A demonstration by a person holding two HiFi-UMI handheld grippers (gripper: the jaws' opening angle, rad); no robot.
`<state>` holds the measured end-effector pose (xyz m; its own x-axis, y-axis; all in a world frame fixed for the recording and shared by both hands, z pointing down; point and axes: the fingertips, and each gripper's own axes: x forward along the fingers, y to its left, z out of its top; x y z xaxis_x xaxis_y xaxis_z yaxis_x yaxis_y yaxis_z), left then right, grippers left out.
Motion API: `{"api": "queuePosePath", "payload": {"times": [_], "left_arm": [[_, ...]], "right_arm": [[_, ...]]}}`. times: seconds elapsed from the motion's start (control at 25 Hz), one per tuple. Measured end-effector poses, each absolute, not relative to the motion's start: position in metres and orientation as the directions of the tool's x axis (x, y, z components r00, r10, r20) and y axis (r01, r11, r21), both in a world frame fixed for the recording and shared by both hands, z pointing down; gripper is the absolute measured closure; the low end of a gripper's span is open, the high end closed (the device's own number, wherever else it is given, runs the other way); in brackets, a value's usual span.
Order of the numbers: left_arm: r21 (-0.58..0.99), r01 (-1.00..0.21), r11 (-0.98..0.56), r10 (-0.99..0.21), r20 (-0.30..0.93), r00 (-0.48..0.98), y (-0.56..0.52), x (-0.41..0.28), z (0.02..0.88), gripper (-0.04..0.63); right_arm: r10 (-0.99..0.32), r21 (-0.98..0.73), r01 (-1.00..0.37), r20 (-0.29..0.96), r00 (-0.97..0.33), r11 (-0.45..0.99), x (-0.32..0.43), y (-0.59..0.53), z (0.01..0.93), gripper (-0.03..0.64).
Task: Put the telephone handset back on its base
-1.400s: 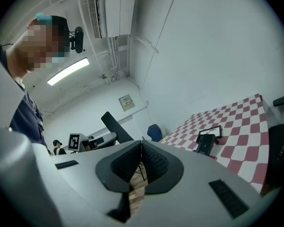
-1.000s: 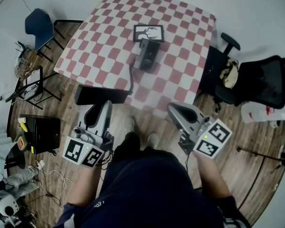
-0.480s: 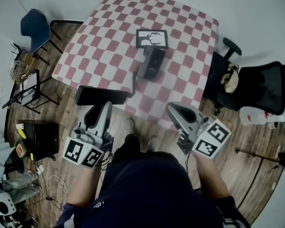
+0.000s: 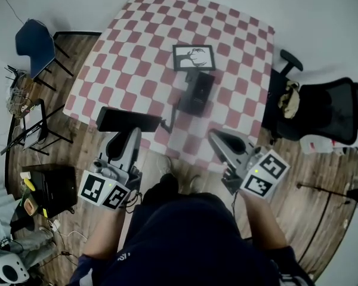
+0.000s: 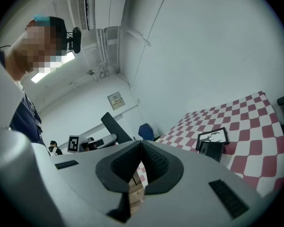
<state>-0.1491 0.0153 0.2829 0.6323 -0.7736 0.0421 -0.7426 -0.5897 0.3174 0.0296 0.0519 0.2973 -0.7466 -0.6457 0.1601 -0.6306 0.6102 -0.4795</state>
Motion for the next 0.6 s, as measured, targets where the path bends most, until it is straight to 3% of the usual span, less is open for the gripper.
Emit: {"api": "queuePosePath", "payload": {"times": [0.6], "left_arm": [[0.35, -0.644, -0.68, -0.678, 0.034, 0.734, -0.05, -0.184, 0.291, 0.506]], "right_arm": [[-0.718, -0.464, -0.712, 0.206, -0.665, 0.527, -0.016, -0.003, 0.294, 0.6]]}}
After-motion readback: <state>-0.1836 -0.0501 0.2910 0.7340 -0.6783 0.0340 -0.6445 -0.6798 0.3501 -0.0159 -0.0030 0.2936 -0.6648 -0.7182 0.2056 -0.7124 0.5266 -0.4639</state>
